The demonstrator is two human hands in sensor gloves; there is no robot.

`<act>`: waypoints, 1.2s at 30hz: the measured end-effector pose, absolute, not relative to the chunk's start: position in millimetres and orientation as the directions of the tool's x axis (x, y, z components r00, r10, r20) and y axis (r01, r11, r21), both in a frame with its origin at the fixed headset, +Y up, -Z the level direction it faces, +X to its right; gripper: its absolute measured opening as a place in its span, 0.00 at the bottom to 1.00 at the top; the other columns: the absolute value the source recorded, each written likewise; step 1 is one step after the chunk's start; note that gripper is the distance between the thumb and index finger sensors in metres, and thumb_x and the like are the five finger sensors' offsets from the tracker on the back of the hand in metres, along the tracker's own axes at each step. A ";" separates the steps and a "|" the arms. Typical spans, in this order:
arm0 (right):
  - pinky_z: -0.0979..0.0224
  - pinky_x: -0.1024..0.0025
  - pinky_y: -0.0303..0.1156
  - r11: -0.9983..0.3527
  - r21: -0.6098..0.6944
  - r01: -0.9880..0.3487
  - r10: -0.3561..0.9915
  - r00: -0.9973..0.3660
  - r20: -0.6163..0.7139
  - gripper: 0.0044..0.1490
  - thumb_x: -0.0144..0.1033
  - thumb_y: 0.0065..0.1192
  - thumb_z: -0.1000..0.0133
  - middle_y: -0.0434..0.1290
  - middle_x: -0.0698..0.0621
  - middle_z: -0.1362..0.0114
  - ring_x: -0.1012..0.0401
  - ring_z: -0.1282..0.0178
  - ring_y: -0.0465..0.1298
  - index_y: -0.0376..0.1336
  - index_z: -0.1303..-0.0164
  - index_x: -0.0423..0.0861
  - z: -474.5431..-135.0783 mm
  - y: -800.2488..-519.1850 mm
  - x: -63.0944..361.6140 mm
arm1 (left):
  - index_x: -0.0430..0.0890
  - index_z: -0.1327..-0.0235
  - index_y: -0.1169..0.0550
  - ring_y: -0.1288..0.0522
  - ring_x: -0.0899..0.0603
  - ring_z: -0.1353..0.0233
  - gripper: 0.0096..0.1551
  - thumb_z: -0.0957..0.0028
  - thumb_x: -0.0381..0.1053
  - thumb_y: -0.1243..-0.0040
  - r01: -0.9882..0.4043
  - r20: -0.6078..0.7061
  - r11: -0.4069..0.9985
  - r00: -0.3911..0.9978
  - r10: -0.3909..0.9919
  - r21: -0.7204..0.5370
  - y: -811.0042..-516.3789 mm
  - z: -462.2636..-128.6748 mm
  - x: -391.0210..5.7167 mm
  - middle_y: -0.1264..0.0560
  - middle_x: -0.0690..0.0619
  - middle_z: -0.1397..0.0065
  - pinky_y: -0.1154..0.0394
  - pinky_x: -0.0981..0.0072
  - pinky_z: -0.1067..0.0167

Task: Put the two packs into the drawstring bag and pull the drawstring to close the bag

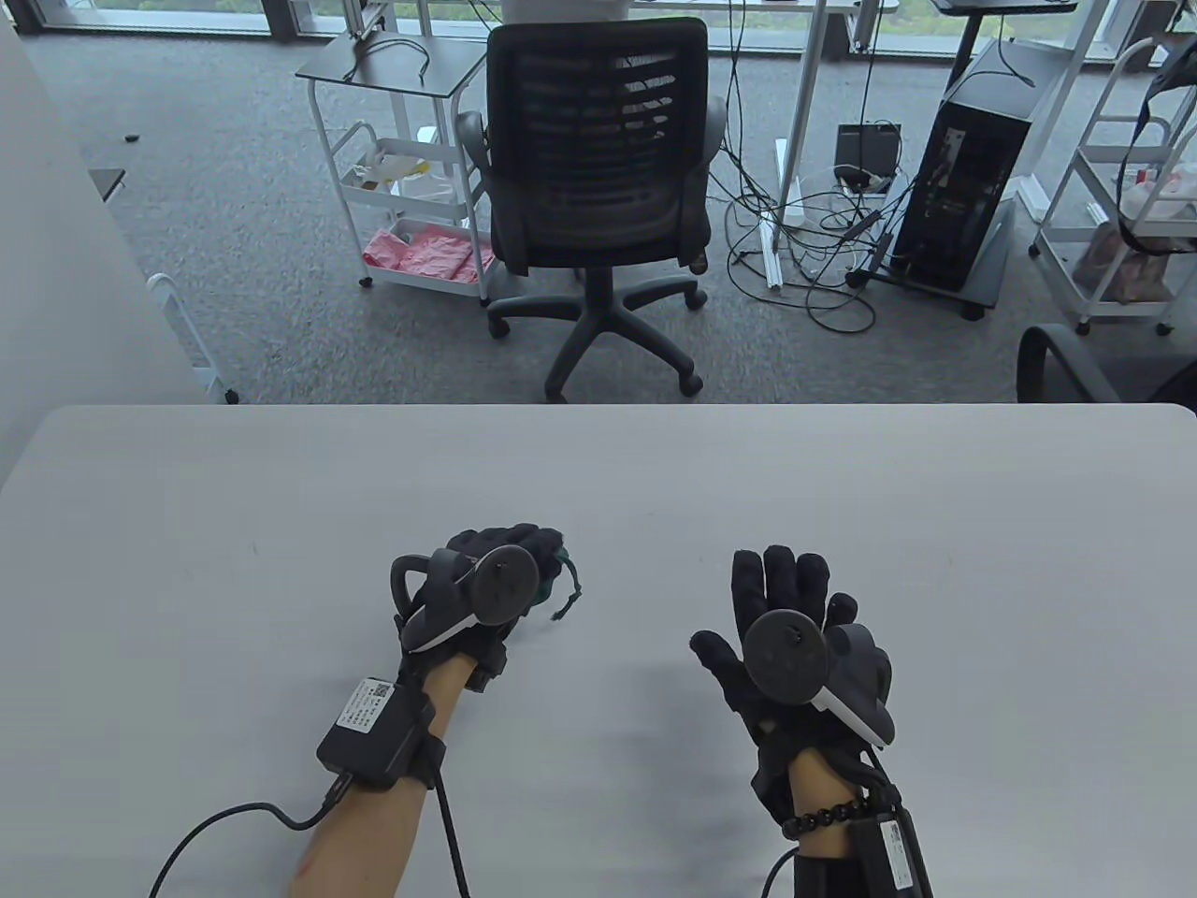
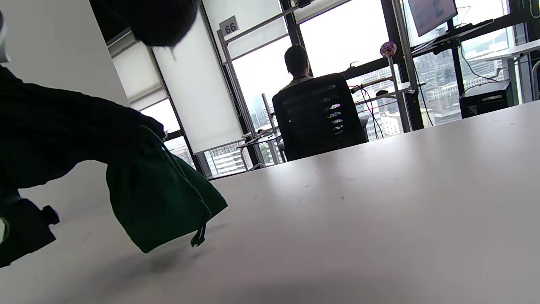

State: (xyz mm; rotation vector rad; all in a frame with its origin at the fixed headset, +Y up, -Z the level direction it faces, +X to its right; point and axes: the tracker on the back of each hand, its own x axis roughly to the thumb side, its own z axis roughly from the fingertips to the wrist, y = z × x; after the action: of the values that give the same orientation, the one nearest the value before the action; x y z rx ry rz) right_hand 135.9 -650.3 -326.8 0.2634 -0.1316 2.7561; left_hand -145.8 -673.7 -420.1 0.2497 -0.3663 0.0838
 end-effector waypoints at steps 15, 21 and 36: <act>0.29 0.22 0.34 -0.923 -0.036 -0.384 0.369 -0.905 0.209 0.54 0.53 0.54 0.38 0.34 0.29 0.16 0.30 0.21 0.33 0.37 0.16 0.36 -327.3 -654.0 132.9 | 0.58 0.29 0.27 0.27 0.37 0.20 0.37 0.53 0.67 0.40 0.054 0.547 0.987 0.837 0.039 -0.153 -706.9 -370.4 -148.8 0.28 0.52 0.21 0.33 0.28 0.28; 0.29 0.22 0.34 -0.928 -0.028 -0.372 0.357 -0.907 0.224 0.54 0.54 0.54 0.38 0.34 0.29 0.16 0.30 0.21 0.32 0.36 0.16 0.36 -327.5 -654.8 129.4 | 0.50 0.18 0.42 0.39 0.27 0.17 0.47 0.48 0.69 0.48 -0.019 0.410 0.999 0.912 0.030 -0.033 -671.8 -345.8 -178.1 0.43 0.40 0.14 0.40 0.24 0.27; 0.30 0.22 0.32 -0.935 -0.058 -0.350 0.326 -0.912 0.249 0.57 0.55 0.53 0.38 0.30 0.29 0.17 0.30 0.22 0.29 0.31 0.17 0.37 -324.3 -650.1 125.4 | 0.46 0.21 0.68 0.65 0.15 0.21 0.57 0.44 0.73 0.57 0.029 0.174 0.999 0.984 -0.026 -0.017 -676.5 -325.1 -242.0 0.68 0.28 0.17 0.57 0.17 0.30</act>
State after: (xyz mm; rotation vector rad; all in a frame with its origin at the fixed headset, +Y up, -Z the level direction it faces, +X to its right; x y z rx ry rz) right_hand 125.4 -650.1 -324.3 0.3362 -0.1431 2.7700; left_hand -242.0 -676.5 -325.1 -0.0198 -0.1748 -0.0275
